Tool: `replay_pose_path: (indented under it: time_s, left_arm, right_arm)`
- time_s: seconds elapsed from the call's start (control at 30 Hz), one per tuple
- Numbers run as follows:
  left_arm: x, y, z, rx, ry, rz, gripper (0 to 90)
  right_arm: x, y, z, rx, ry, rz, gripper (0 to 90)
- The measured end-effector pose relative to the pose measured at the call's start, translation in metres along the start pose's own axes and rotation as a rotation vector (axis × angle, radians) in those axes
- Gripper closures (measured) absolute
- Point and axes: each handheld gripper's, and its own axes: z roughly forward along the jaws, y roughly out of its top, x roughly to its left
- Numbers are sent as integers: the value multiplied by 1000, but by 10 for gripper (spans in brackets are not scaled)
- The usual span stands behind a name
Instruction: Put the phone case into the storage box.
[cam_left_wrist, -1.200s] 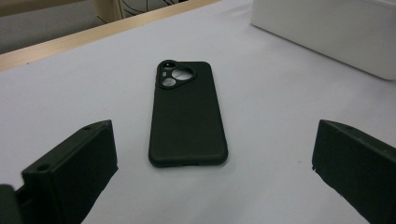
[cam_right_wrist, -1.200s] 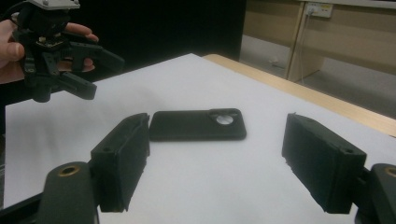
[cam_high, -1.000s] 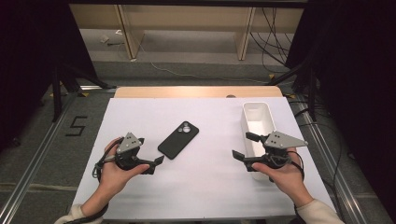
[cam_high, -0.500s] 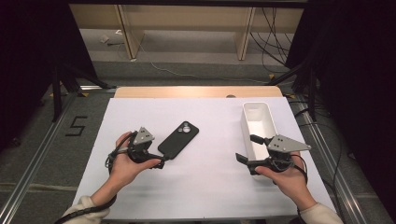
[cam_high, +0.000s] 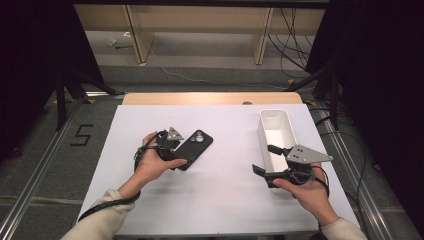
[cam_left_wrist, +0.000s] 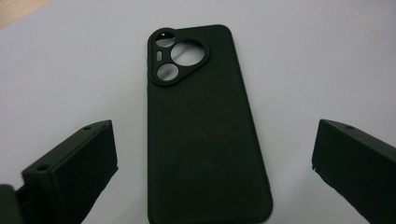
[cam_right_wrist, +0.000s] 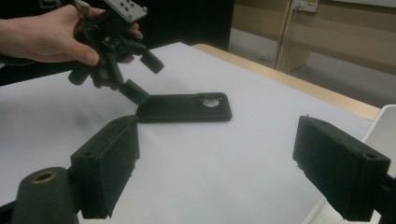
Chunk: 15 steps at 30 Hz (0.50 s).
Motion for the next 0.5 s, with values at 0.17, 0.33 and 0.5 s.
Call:
replay_pose_path:
  time_s: [0.17, 0.33, 0.5]
  left_arm:
    - [1, 4, 16, 30, -3, -9, 0]
    - [2, 6, 33, 73, 2, -5, 0]
    - [5, 8, 42, 103, -5, -11, 0]
  right_arm:
    - [0, -1, 1, 4, 0, -2, 157]
    - [1, -1, 1, 5, 4, -2, 158]
    - [1, -1, 1, 4, 6, -3, 158]
